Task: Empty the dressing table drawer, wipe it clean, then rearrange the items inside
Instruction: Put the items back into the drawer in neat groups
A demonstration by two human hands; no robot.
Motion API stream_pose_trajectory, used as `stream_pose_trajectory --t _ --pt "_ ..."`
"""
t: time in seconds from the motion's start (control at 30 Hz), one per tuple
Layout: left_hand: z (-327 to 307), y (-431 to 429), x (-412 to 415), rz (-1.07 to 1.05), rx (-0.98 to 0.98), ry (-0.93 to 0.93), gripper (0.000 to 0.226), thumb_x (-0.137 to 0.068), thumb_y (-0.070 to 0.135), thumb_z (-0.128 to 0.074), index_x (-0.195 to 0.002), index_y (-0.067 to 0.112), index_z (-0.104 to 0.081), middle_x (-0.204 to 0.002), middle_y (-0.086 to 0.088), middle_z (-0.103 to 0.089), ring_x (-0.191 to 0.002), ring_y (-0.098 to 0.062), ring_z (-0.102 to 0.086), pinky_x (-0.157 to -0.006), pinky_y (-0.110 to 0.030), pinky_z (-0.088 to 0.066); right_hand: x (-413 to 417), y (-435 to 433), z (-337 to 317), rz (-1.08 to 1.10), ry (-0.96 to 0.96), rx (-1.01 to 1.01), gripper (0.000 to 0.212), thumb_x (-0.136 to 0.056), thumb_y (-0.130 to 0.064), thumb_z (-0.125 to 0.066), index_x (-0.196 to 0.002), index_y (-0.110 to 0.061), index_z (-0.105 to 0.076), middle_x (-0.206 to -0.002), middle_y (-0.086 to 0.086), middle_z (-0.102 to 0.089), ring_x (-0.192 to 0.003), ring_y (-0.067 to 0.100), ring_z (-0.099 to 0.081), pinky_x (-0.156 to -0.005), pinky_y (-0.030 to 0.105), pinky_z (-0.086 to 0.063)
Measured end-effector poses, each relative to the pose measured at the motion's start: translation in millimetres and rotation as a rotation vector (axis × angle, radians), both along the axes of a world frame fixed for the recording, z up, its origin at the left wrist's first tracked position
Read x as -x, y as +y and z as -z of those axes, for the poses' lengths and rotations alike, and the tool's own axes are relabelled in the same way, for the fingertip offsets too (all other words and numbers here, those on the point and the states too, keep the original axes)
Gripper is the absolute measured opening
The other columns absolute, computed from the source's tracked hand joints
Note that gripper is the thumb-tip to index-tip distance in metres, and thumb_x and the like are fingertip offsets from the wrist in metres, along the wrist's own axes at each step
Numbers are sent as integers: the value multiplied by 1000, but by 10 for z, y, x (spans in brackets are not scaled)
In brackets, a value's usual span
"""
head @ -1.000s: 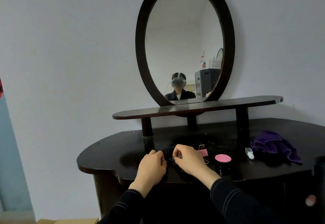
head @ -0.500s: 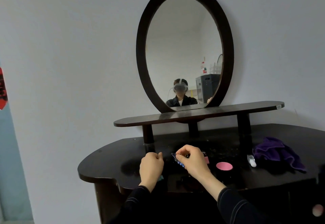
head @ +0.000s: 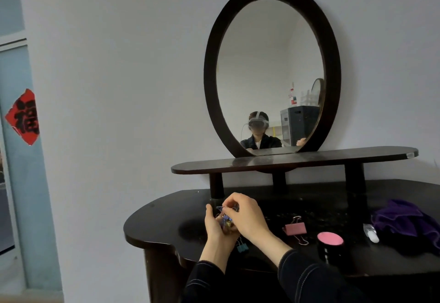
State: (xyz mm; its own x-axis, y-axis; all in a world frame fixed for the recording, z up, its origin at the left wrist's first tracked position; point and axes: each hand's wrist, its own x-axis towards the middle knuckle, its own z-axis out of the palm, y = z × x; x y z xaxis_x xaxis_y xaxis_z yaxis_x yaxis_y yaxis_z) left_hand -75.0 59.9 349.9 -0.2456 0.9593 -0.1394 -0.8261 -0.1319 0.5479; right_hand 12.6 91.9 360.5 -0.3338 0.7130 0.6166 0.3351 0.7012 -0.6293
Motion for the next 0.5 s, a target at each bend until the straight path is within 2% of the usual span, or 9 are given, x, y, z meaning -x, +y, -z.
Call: stream_pose_trajectory --t 0.1,0.17,0.23,0.27,0.33,0.4,0.47,0.5 --pt "-6 -16 0 43 -8 -66 78 -90 70 -45 -109 -2 -67 -99 -27 -73 -101 -43 -65 -80 -50 -53 106 20 0 1 -136 8 6 -95 -28 -67 -92 -32 -69 -95 -16 -67 -92 4 -63 -82 26 -56" --pt "-11 -21 4 100 -41 -81 74 -91 67 -46 -114 0 -67 -111 -26 -71 -109 -43 -63 -85 -51 -52 96 57 -29 -19 -198 32 7 -96 -28 -64 -98 -31 -71 -103 -11 -70 -98 7 -64 -88 31 -56" --pt "-13 -17 22 141 -75 -92 64 -95 57 -46 -118 1 -65 -120 -23 -68 -112 -39 -62 -89 -49 -51 54 89 -93 -77 -252 77 14 -98 -26 -61 -108 -29 -70 -110 -8 -70 -99 9 -66 -86 31 -57" --pt "-11 -17 33 157 -88 -107 58 -97 51 -46 -118 1 -64 -118 -22 -68 -107 -36 -64 -86 -44 -51 26 100 -132 -132 -239 116 18 -98 -22 -60 -113 -27 -69 -112 -6 -70 -99 10 -67 -81 28 -58" --pt "0 -27 52 173 -102 -158 46 -97 42 -48 -110 0 -63 -99 -19 -70 -81 -29 -68 -62 -30 -50 -51 86 -202 -206 -128 164 24 -98 -14 -59 -119 -24 -66 -114 -3 -70 -98 7 -67 -73 18 -56" --pt "2 -51 83 183 -112 -229 36 -95 35 -50 -97 1 -60 -83 -14 -65 -57 -23 -64 -35 -20 -37 -149 49 -205 -110 28 117 21 -97 -13 -60 -110 -26 -68 -106 -7 -71 -92 2 -65 -72 13 -50" --pt "-6 -77 116 169 -127 -263 28 -93 30 -52 -88 3 -59 -81 -10 -61 -57 -23 -64 -31 -15 -33 -267 2 -101 95 53 86 18 -95 -15 -59 -97 -31 -68 -95 -13 -69 -86 1 -64 -70 17 -49" --pt "2 -95 117 154 -135 -266 25 -92 27 -52 -86 5 -59 -80 -10 -60 -61 -22 -63 -32 -15 -34 -332 -28 -13 169 -25 94 15 -94 -20 -59 -92 -33 -67 -91 -14 -68 -85 3 -64 -71 22 -51"
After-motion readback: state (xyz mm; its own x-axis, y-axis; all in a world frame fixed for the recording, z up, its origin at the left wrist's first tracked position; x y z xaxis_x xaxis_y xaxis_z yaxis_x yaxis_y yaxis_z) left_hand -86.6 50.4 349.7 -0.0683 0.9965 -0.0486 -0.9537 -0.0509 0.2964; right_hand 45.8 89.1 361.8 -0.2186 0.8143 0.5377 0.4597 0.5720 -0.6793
